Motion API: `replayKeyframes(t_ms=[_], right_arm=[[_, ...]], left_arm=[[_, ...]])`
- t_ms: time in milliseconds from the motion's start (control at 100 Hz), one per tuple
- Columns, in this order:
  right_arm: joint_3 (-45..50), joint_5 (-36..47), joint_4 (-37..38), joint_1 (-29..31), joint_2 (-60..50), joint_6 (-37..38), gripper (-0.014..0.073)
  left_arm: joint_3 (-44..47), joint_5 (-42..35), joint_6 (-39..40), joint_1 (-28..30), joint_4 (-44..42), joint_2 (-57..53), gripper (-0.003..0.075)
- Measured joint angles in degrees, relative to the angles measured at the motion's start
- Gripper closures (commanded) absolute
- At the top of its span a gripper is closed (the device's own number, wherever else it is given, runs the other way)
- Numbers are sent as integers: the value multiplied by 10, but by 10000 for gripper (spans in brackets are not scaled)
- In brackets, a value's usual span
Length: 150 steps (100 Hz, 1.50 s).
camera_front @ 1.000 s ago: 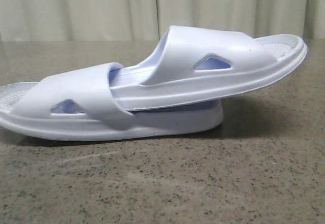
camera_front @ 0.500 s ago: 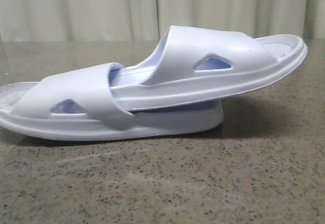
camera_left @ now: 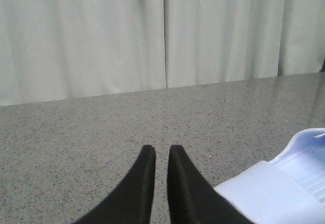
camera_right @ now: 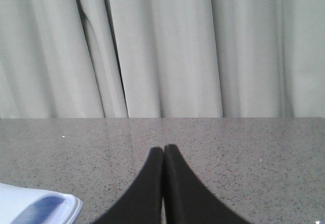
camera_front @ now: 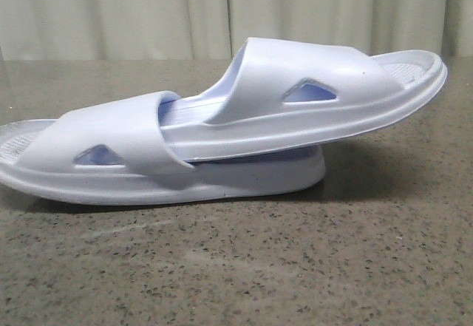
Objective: Insert blue slippers together front up
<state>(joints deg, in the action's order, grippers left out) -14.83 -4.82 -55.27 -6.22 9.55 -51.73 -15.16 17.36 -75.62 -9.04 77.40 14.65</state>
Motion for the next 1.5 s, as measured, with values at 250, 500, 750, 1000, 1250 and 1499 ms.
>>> replayKeyframes(t_ms=[250, 500, 750, 1000, 1250, 1499], right_arm=[[0, 0, 0, 0, 0, 0, 701], [0, 0, 0, 0, 0, 0, 701], [0, 0, 0, 0, 0, 0, 701], [0, 0, 0, 0, 0, 0, 701], [0, 0, 0, 0, 0, 0, 701], [0, 0, 0, 0, 0, 0, 701]], left_arm=[[1, -9, 5, 0, -28, -4, 705], [2, -4, 267, 0, -340, -41, 704], [35, -3, 597, 0, -653, -100, 704], [111, -72, 673, 0, -733, -149, 704], [153, -92, 721, 16, -774, -149, 704], [153, -125, 749, 17, -800, -149, 704]])
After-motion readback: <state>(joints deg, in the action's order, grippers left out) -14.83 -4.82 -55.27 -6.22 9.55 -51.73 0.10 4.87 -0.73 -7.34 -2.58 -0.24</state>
